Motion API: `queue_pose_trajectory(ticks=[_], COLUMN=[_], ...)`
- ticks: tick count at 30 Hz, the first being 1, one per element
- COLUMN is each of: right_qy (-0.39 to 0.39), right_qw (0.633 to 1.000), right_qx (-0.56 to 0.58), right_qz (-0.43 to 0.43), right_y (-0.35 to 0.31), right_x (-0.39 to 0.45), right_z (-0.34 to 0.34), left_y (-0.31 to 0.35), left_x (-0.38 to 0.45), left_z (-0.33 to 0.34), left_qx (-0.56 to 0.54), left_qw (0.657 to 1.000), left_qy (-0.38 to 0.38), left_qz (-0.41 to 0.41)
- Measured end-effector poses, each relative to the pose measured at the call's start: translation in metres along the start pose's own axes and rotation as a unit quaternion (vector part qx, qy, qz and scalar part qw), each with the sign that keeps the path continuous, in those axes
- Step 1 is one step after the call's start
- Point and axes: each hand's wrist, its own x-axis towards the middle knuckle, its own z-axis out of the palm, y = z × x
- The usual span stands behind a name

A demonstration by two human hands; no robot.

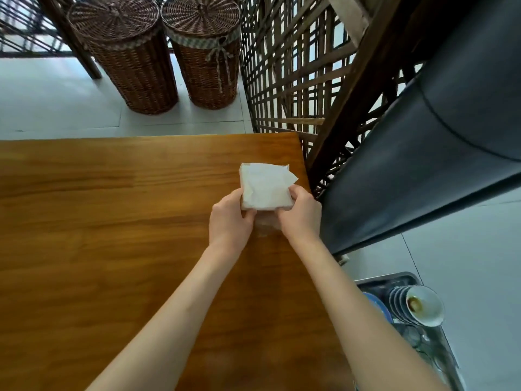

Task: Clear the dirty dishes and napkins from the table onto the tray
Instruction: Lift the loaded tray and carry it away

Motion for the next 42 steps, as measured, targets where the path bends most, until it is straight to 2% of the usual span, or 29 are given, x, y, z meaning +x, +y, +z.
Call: queue_pose_trajectory(ticks=[8, 15, 22, 28, 35, 42], right_qy=[0.027, 0.058, 0.031, 0.016, -0.053, -0.101], right_qw=[1.000, 0.998, 1.000, 0.999, 0.997, 0.994], right_qx=[0.005, 0.010, -0.002, -0.021, -0.049, -0.042], right_qz=[-0.015, -0.024, 0.003, -0.022, -0.006, 0.026], right_y=[-0.001, 0.030, 0.110, 0.200, 0.301, 0.374], right_x=[-0.041, -0.085, -0.135, -0.162, -0.160, -0.146], right_z=[-0.042, -0.097, -0.159, -0.199, -0.186, -0.130], left_y=[0.024, 0.064, 0.115, 0.144, 0.134, 0.083], left_x=[-0.050, -0.109, -0.193, -0.265, -0.295, -0.286], left_z=[-0.010, 0.008, 0.061, 0.139, 0.235, 0.309], left_qx=[-0.046, -0.069, -0.087, -0.096, -0.064, -0.013], left_qw=[0.998, 0.996, 0.996, 0.995, 0.988, 0.982], left_qy=[0.019, 0.012, -0.007, -0.012, -0.039, -0.066], left_qz=[0.033, 0.061, 0.030, -0.034, -0.137, -0.179])
